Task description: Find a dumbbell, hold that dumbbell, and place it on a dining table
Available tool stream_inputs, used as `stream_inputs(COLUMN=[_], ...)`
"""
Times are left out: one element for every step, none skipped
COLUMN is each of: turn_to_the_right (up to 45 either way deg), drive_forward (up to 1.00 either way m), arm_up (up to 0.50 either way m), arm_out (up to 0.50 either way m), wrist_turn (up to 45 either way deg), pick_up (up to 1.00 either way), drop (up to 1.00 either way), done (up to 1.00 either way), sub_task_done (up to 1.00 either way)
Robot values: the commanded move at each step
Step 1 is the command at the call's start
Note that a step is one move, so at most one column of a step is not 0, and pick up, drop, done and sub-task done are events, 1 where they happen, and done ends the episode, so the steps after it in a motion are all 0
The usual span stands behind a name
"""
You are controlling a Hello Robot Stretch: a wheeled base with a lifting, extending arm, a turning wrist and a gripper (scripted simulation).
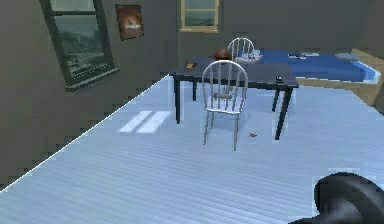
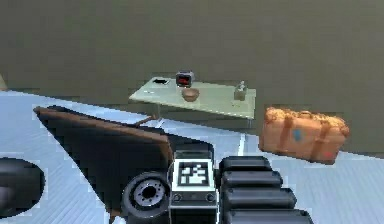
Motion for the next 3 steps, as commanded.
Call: stream_inputs(turn_to_the_right=[15.0, 0.0, 36.0], drive_forward=[0.0, 0.95, 0.0], arm_up=[0.0, 0.0, 0.0], arm_out=[0.0, 0.0, 0.0], wrist_turn=[0.0, 0.0, 0.0], pick_up=[0.0, 0.0, 0.0], drop=[0.0, 0.0, 0.0], done=[0.0, 0.0, 0.0], sub_task_done=[0.0, 0.0, 0.0])
